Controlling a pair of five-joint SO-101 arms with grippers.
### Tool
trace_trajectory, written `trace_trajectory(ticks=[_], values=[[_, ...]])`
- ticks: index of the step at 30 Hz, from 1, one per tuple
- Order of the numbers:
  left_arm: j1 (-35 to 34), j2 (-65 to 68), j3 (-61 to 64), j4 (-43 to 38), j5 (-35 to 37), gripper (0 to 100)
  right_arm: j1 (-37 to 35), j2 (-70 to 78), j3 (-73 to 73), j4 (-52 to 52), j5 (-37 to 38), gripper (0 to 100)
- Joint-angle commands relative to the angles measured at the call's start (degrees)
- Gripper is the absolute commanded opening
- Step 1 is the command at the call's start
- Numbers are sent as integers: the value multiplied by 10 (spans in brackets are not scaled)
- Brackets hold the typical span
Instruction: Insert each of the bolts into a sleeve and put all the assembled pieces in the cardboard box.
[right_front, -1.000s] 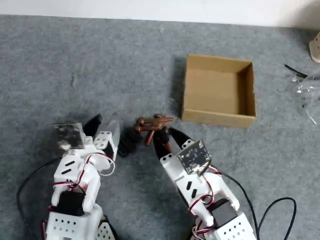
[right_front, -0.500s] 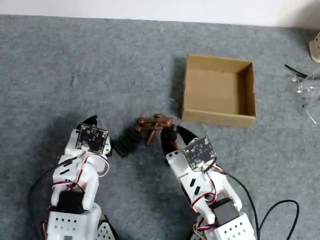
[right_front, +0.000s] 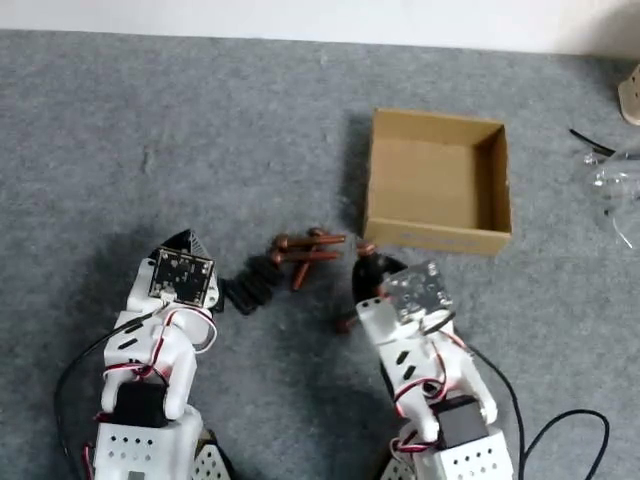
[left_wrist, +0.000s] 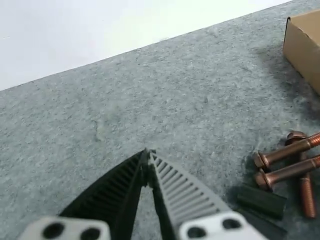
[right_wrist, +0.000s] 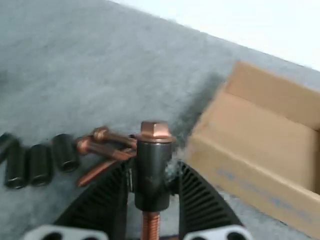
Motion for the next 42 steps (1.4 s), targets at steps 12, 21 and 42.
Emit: trace_trajectory(ticks=[12, 21, 42], values=[[-7, -1, 13, -6, -3, 7, 99, 445, -219, -219, 2, 5], [-6, -1, 13, -7, -3, 7, 123, 809, -516, -156, -90, 5], [-5, 3, 13, -25, -2, 7, 163, 1089, -704, -160, -200, 8]])
